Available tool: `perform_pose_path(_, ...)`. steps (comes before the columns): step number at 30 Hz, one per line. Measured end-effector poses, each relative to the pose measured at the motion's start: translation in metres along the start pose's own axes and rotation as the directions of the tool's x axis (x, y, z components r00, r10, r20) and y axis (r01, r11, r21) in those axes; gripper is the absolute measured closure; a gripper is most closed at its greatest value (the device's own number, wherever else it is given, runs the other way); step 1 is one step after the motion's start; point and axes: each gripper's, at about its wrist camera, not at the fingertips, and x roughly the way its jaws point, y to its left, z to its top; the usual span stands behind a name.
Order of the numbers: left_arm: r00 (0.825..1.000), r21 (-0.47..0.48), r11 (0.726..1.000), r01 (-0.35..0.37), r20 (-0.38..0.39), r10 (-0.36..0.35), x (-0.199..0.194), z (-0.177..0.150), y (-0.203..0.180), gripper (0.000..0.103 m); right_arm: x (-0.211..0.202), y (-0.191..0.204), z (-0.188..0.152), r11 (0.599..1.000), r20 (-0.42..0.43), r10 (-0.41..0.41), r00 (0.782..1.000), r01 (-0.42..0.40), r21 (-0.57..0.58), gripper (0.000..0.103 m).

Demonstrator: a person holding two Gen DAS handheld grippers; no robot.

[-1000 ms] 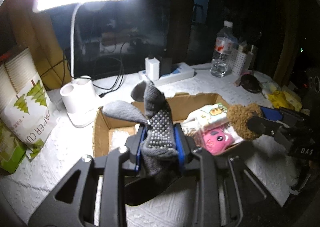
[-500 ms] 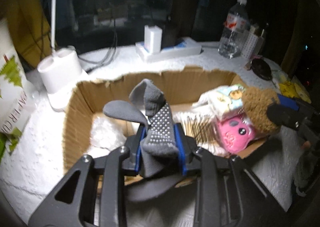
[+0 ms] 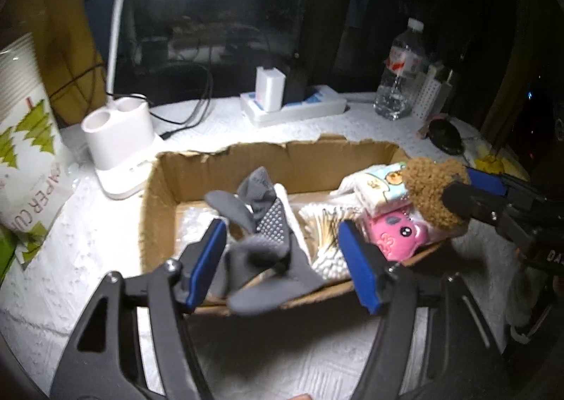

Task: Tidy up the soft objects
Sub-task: 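Lower the gray glove into the box and open the left gripper while the right holds the plush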

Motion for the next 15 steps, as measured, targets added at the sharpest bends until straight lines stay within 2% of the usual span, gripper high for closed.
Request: perform_pose_path(15, 0.996, -0.05, 0.998, -0.043, 0.079, 0.047, -0.044, -0.014, 0.048, 0.035, 0.014, 0.05, 0.015, 0.997, -0.006, 0.005, 1.0, -0.006, -0.076, 0.047)
